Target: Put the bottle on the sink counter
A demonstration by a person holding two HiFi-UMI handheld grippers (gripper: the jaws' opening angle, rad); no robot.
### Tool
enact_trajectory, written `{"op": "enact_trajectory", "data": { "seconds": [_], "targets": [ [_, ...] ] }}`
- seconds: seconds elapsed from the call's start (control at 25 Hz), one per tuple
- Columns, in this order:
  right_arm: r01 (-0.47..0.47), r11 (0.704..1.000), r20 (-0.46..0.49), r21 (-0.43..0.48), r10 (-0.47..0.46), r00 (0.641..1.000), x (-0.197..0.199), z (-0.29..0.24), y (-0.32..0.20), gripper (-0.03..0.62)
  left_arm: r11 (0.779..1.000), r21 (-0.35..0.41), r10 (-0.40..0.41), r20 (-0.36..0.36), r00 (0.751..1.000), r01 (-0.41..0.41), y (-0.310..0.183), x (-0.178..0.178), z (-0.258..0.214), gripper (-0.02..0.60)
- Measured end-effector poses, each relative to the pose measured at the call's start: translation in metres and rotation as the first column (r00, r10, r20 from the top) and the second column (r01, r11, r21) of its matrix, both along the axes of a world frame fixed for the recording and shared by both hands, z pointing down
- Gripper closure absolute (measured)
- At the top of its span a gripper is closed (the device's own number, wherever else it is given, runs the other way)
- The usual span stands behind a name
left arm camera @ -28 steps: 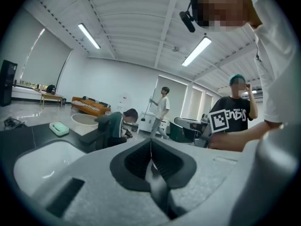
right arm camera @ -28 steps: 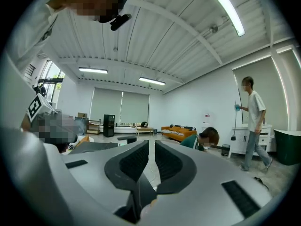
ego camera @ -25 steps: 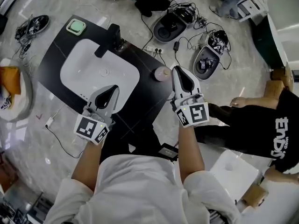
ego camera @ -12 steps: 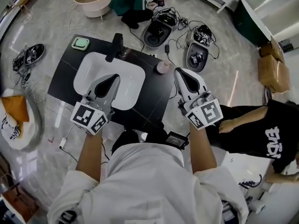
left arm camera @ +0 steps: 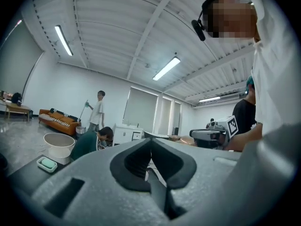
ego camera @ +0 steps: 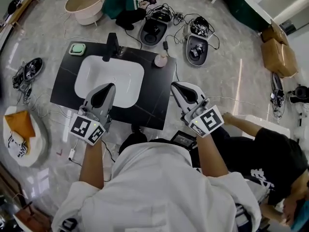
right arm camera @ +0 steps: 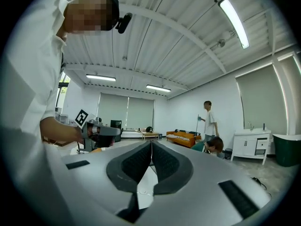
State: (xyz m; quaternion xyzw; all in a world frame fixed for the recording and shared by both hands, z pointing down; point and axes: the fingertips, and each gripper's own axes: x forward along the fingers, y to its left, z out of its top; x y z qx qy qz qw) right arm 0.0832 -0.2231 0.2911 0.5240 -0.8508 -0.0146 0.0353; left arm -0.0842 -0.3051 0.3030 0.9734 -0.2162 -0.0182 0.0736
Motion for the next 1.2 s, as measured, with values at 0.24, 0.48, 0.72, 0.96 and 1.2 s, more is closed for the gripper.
{"op": "enact_trajectory", "data": {
  "seconds": [0.24, 0.48, 0.72, 0.96, 1.2],
  "targets": [
    [-0.014, 0.999, 0.072, 0.029, 0.012, 0.997, 0.016, 0.011, 0.056, 0.579, 1.000, 0.005, -0.010, 0.027, 1.000, 0.010, 0.063, 0.007, 0.010, 0.566],
    [0.005, 1.000, 0.169, 0.021, -0.008, 0.986, 0.015, 0.030, 0.127, 0.579, 0.999, -0.050, 0.002, 0.050, 0.999, 0.001, 0.146, 0.011, 0.030, 0.566],
    [-0.007, 1.000, 0.235, 0.029, 0.000, 0.972, 0.011, 0.048, 0.178, 0.579, 0.994, -0.088, 0.067, 0.060, 0.996, -0.061, 0.207, 0.016, 0.049, 0.566],
    [-0.020, 0.999, 0.232, 0.029, 0.013, 0.973, -0.006, 0.054, 0.210, 0.579, 0.986, -0.113, 0.125, 0.054, 0.991, -0.119, 0.229, 0.017, 0.057, 0.566],
    [-0.059, 0.998, 0.229, 0.006, 0.056, 0.972, -0.025, 0.049, 0.219, 0.579, 0.973, -0.049, 0.227, 0.035, 0.973, -0.225, 0.229, 0.025, 0.032, 0.566]
  ]
}}
